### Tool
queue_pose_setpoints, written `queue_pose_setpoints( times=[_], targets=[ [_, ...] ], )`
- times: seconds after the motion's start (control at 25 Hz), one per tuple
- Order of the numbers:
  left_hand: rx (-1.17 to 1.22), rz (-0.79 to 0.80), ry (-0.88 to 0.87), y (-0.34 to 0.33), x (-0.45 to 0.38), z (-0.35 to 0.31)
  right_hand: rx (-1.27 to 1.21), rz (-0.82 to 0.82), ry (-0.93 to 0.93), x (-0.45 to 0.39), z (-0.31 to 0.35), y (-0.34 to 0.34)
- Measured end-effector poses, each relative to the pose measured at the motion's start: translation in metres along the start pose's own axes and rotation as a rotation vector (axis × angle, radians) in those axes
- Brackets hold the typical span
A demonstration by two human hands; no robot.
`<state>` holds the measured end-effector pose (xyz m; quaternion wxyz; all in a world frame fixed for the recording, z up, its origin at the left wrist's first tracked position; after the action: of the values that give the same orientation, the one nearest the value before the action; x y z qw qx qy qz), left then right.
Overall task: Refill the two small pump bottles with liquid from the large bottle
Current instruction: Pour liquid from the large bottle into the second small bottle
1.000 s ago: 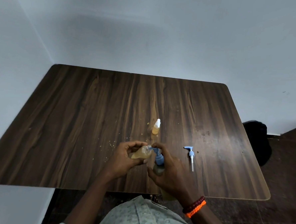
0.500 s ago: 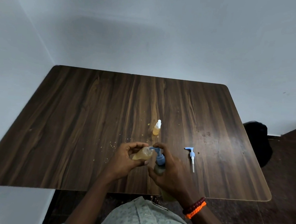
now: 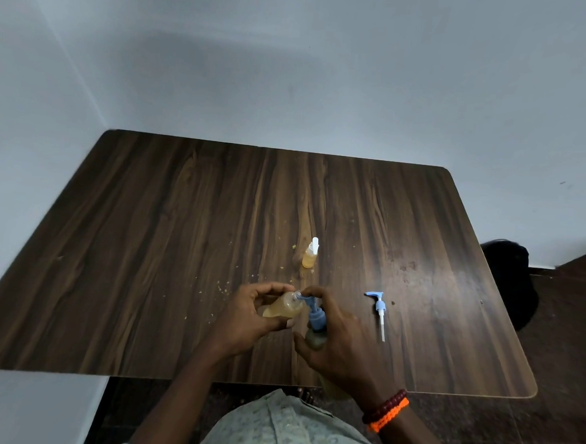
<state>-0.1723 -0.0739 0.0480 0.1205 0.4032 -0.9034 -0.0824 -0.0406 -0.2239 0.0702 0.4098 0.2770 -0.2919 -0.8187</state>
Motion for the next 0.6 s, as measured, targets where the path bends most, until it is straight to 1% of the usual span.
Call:
queue_pose_setpoints(
  times=[0.16, 0.32, 0.6],
  targets=[
    [-0.006, 0.021, 0.009, -0.0027, 0.0011, 0.0013, -0.029, -0.001, -0.049, -0.0030, -0.0027, -0.0022],
    [0.015, 0.005, -0.002, -0.0007, -0.0011, -0.0013, 0.021, 0.039, -0.027, -0.0011, -0.0041, -0.0001],
    [-0.003, 0.022, 0.014, -0.0022, -0.0002, 0.0073, 0.040, 0.000, -0.025, -0.0037, -0.0030, 0.0002]
  ],
)
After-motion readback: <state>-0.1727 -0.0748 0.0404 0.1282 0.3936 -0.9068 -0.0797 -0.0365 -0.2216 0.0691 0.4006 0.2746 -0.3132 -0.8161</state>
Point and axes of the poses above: each hand's wrist, its own x-axis away from the middle knuckle, its own y-axis out of the back of the hand, z = x × y, the point moved 2 cm from there along -x, towards the middle knuckle, and after that the axes turned 11 degrees about -z, right-handed, at the moved point
